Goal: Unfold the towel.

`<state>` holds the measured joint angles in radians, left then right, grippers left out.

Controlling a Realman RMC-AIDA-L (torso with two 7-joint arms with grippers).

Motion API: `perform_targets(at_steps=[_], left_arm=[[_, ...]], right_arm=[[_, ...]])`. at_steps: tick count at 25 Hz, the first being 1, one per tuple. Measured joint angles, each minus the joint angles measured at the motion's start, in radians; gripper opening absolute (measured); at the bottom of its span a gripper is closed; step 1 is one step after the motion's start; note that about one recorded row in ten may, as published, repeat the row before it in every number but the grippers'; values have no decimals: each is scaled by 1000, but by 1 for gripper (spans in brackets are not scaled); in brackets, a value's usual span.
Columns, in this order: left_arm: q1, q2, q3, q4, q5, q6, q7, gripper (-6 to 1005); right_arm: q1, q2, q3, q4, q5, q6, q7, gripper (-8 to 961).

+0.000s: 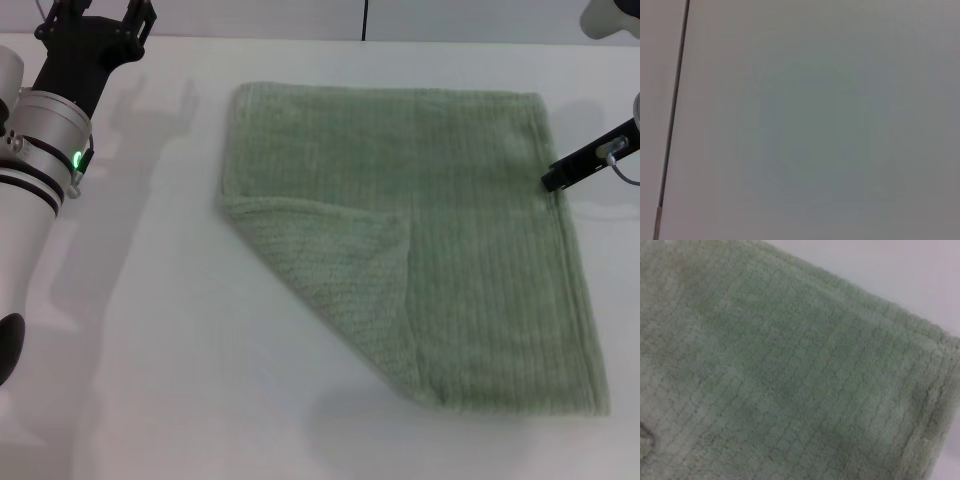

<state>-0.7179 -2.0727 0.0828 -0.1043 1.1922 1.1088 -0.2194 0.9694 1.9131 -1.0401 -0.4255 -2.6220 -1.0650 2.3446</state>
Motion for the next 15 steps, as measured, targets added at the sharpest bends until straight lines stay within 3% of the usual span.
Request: perform_targets(at_steps=[8, 15], left_arm=[[-3, 5, 0, 4, 103, -8, -45, 682], [-6, 12, 0, 139, 341, -12, -391, 681]], right_arm=[[2, -2, -4, 10, 0, 11, -2, -3], [2, -2, -2, 30, 2, 25, -15, -2]])
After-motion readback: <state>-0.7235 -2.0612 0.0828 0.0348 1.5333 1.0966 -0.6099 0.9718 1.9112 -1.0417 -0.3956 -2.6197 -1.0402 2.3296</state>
